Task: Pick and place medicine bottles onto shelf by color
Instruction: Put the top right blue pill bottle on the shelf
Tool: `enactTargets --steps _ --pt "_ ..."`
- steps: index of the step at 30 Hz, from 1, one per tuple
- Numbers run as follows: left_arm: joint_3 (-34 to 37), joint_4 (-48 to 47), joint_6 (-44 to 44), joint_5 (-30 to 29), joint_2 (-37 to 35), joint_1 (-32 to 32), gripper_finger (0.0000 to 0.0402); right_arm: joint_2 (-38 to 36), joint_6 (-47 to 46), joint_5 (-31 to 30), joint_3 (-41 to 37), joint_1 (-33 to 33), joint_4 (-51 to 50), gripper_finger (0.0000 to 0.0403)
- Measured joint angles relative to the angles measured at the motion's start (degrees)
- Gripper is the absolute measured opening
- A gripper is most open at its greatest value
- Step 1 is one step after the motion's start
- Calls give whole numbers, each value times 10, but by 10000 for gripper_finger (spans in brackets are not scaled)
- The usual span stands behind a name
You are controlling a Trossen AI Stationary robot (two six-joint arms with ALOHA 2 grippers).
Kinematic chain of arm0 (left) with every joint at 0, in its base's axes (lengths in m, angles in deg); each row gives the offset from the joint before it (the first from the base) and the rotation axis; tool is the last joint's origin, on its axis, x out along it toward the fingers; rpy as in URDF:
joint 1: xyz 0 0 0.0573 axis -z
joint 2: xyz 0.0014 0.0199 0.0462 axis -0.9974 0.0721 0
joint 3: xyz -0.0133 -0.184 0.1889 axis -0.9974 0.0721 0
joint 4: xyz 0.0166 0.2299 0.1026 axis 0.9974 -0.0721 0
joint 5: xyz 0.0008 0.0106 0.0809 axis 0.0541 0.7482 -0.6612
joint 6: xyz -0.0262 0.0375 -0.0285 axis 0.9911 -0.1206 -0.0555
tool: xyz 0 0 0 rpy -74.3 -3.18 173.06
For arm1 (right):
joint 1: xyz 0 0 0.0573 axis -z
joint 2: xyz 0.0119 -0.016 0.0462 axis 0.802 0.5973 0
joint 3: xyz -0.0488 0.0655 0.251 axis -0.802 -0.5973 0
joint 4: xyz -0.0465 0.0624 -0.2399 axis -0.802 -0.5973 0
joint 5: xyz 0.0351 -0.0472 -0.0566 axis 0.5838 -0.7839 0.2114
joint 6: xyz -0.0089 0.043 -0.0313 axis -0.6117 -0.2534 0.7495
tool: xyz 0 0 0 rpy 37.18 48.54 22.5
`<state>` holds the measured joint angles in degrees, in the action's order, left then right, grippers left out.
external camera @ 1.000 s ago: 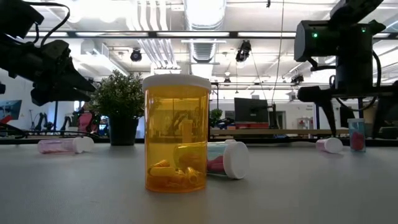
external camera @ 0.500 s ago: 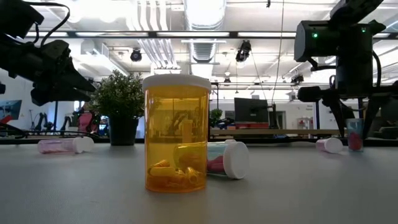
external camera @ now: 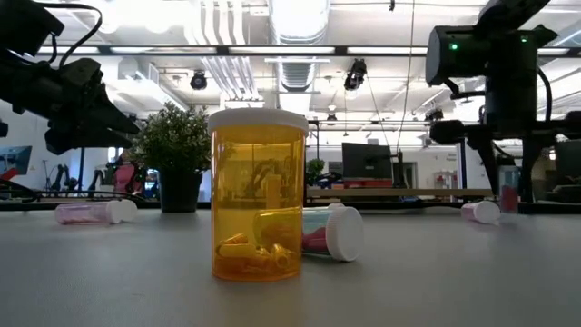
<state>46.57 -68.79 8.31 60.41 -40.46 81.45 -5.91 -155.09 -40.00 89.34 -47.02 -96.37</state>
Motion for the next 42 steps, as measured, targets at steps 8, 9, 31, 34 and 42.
enactTargets --steps 8,9,31,34,42 --pt "0 0 0 0 0 0 205 0 63 0 65 67 -75 100" --pt "0 0 0 0 0 0 205 0 73 0 73 79 -84 100" --pt "0 0 0 0 0 0 205 170 530 -4 275 347 -149 102" --pt "0 0 0 0 0 0 205 214 599 -4 307 376 -148 103" --pt "0 0 0 0 0 0 205 310 725 1 400 420 -144 107"
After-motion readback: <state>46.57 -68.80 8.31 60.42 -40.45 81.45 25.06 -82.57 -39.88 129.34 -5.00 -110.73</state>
